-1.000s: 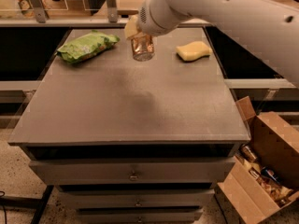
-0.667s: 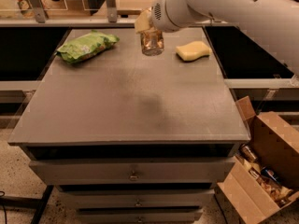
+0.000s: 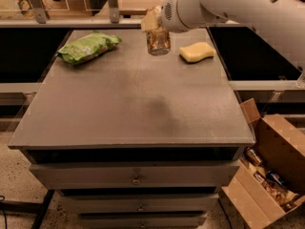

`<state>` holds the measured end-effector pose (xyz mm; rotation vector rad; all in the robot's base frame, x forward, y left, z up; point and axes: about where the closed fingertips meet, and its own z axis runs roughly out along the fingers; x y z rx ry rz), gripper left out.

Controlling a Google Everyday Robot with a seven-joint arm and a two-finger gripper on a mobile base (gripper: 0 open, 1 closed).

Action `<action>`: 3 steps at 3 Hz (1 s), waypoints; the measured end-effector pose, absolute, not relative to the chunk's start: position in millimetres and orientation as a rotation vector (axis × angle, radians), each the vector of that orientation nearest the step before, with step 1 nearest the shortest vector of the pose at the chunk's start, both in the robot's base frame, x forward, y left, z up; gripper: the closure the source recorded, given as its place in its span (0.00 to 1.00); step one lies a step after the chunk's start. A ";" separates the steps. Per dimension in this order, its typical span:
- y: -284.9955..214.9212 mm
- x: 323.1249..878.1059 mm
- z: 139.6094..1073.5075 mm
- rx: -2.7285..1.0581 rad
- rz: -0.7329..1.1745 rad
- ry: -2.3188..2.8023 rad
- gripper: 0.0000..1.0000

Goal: Place orange can upright

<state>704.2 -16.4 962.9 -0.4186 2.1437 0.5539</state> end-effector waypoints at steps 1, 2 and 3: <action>-44.3 725.1 974.5 -0.357 0.751 2.013 1.00; -89.3 723.7 982.6 -0.332 1.012 1.887 1.00; -67.7 704.2 1008.9 -0.431 1.156 1.788 1.00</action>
Offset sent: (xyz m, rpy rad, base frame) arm -0.0351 -0.0847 0.0675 0.6516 -0.2025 0.5148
